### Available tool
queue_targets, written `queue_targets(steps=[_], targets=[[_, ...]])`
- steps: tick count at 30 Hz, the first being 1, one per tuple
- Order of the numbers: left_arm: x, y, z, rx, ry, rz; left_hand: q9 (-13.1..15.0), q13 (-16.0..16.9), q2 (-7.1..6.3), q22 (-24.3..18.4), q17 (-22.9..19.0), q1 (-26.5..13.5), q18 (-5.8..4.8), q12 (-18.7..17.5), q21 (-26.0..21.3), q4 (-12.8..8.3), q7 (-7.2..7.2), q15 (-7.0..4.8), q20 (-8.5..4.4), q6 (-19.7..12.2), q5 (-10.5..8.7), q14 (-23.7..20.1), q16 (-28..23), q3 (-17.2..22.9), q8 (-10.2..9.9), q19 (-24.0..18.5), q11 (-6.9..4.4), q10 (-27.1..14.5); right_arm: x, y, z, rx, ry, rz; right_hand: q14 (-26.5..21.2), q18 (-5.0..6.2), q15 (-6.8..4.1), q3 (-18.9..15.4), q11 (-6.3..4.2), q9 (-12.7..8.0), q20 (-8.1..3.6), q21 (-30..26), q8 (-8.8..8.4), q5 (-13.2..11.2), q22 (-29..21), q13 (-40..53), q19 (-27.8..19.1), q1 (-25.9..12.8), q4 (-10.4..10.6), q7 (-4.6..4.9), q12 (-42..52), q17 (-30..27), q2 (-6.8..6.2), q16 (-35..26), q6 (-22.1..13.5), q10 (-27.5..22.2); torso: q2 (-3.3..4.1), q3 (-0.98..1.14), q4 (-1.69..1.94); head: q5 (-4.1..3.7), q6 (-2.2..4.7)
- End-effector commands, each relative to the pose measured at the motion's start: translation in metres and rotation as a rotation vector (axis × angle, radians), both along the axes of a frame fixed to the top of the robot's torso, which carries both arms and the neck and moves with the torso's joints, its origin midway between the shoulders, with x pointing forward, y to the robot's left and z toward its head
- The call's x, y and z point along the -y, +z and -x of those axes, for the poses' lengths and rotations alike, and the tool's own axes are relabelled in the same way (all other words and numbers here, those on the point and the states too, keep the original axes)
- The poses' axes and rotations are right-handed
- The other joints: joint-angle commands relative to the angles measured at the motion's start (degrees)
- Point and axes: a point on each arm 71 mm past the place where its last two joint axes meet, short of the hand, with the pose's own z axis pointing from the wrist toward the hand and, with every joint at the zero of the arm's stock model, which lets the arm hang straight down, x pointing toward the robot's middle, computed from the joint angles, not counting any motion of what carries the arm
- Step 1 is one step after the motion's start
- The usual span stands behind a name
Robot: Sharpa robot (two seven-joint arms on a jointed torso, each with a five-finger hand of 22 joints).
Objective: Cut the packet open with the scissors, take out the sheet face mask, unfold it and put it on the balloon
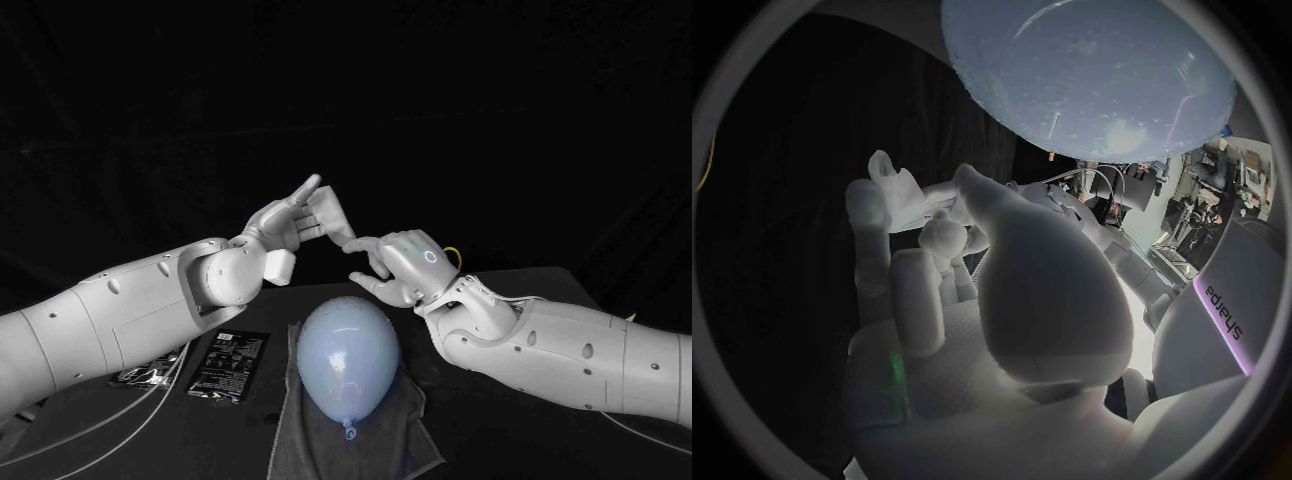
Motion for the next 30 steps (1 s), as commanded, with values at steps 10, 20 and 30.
queue_targets(steps=[10,20,30], targets=[[0.003,0.003,0.002,0.011,-0.003,0.031,0.18,0.14,0.92,0.27,0.33,0.73,0.11,0.02,0.88,-0.11,7.74,-0.19,0.02,0.69,-0.16,1.87,0.4,-0.87,0.07,2.65,-0.1,1.92,-0.002,0.003,-0.008,0.106,-0.061,-0.007,-1.21,1.89,0.7,-1.4,0.32,0.26,0.03,-6.3,0.61,-0.17,-2.03,-2.04,-3.16,-0.29,1.29,0.3,-0.59,-0.4,-1.5,-1.14,-1.33,-2.72,-0.1,-0.1,-0.06,-0.07,-0.07],[0.003,0.003,0.002,0.01,-0.004,0.031,0.25,0.22,0.98,0.25,0.43,1.04,0.18,0.13,0.94,-0.16,7.75,-0.26,0.03,1.03,-0.16,2.45,0.52,-1.06,0.18,2.92,-0.15,2.81,0.0,0.004,-0.013,0.123,-0.076,-0.006,-2.11,1.96,0.74,-5.04,0.26,6.59,0.26,-7.42,12.22,-0.25,-1.62,-0.67,-3.38,0.89,5.21,0.08,5.34,-1.36,-1.03,-0.64,-5.38,-3.89,-0.09,-0.09,-0.05,-0.19,-0.03],[0.003,0.003,0.001,0.009,-0.004,0.031,0.31,0.26,1.01,0.24,0.51,1.36,0.23,0.19,0.97,-0.21,7.75,-0.31,0.03,1.28,-0.16,2.89,0.61,-1.21,0.26,3.13,-0.18,3.34,0.009,0.006,-0.016,0.107,-0.125,-0.044,-1.5,1.96,0.58,-7.87,0.15,14.05,0.16,-7.92,26.85,-0.18,-1.0,-1.23,-2.49,1.05,10.47,-0.1,8.99,-0.78,-0.8,0.22,-15.17,-3.67,-0.13,-0.07,-0.06,-0.17,-0.07]])
